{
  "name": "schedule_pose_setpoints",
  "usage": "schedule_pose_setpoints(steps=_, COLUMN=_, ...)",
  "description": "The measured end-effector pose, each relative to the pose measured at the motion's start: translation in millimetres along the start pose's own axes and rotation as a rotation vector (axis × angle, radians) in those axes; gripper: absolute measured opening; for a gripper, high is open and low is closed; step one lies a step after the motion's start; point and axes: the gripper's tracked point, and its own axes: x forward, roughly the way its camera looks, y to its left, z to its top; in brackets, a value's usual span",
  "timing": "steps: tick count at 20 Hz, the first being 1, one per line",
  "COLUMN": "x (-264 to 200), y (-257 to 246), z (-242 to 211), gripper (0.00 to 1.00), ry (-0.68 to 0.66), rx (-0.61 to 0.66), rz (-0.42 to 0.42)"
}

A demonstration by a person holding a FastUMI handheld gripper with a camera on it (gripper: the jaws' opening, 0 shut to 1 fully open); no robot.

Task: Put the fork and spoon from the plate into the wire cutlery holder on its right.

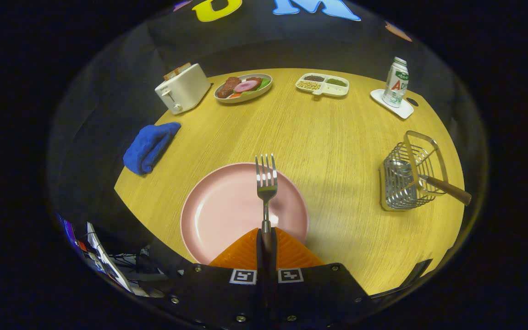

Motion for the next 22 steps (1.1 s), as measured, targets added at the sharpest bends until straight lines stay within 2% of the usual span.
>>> schedule_pose_setpoints(steps=13, x=-61.8, y=-126.5, z=30.3, gripper=0.03, ry=-0.126, rx=0.184, rz=-0.157)
schedule_pose_setpoints(steps=22, x=-69.5, y=-151.7, z=14.7, gripper=0.03, ry=-0.089, rx=0.235, rz=-0.185)
